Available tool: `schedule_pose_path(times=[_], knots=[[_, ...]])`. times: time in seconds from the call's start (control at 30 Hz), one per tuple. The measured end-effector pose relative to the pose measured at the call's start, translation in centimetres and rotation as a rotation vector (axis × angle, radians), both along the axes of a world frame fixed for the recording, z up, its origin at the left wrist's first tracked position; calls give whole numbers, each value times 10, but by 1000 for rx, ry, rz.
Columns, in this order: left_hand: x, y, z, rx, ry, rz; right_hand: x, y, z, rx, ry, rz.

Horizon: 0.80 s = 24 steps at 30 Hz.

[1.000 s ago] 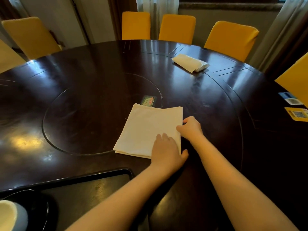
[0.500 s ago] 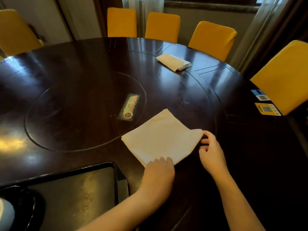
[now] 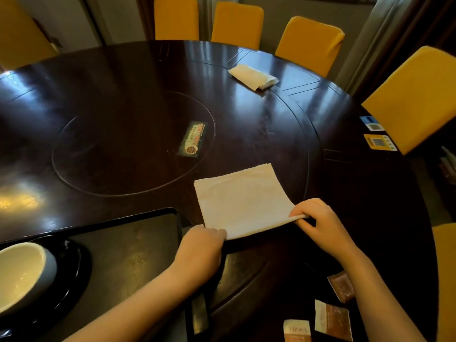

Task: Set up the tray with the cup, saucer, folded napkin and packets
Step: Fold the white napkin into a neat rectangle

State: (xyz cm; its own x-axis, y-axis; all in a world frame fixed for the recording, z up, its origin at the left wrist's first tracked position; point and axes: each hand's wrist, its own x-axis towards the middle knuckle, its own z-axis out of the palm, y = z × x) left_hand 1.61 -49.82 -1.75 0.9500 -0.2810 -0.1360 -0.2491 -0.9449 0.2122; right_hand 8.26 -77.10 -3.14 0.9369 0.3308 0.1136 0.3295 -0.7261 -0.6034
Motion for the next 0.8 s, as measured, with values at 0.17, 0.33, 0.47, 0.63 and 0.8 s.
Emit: schedule_pose_path(times=[0.17, 0.33, 0.47, 0.63, 0.8], knots=[[21, 11, 15, -438, 10, 246, 6, -8, 9, 387, 181, -129], [67, 12, 5, -675, -68, 639, 51, 20, -4, 581, 228, -285], [91, -9, -3, -780, -201, 852, 92, 45, -16, 522, 126, -392], [102, -28, -17, -677, -241, 1096, 123, 65, -24, 242, 76, -423], [102, -33, -28, -485, -203, 1064, 123, 79, -35, -136, -67, -444]])
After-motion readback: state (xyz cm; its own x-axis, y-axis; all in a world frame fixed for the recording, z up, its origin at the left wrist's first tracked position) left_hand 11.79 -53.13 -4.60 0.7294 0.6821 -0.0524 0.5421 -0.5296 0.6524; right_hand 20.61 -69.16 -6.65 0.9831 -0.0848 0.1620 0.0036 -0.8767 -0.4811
